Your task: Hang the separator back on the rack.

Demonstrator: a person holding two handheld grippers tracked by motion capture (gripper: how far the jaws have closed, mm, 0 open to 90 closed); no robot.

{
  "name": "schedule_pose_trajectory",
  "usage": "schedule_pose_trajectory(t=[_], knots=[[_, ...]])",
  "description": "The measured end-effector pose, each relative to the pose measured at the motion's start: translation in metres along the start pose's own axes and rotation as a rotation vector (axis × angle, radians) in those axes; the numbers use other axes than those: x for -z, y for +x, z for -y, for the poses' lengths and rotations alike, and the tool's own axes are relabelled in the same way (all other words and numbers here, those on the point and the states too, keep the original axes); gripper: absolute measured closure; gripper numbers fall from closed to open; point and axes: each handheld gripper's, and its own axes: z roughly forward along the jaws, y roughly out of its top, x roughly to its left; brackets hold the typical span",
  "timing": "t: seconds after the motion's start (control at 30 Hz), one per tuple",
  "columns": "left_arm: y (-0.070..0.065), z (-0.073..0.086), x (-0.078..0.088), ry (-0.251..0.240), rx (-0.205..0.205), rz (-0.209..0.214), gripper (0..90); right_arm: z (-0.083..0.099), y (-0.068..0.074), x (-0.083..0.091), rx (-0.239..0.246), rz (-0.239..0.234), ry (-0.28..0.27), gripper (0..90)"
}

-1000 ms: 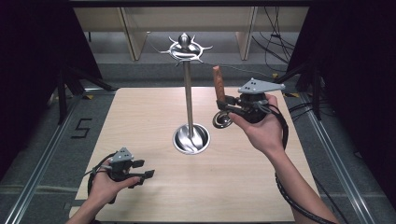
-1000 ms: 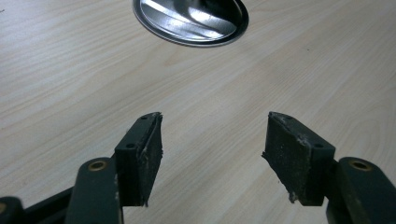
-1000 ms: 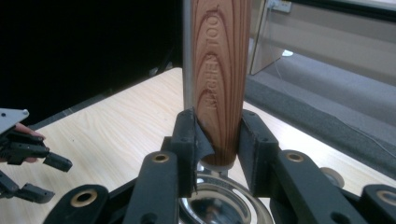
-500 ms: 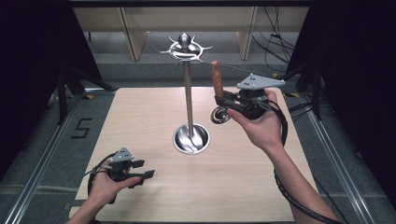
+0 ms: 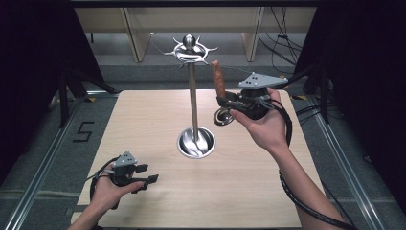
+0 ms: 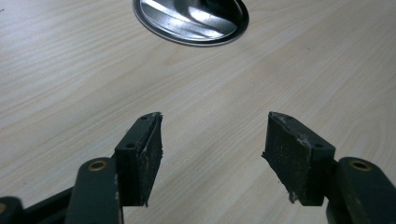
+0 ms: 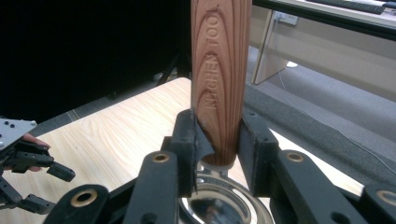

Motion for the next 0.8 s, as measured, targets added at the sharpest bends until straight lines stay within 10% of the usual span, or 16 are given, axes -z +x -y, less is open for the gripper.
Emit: schedule_pose_trajectory(t=[0.8], knots=[[-0.001,0.001,-0.001,-0.017,0.009,-0.001,36.1,-0.008,0.001,-0.011,-0.019,-0.016,0.018,70.6]])
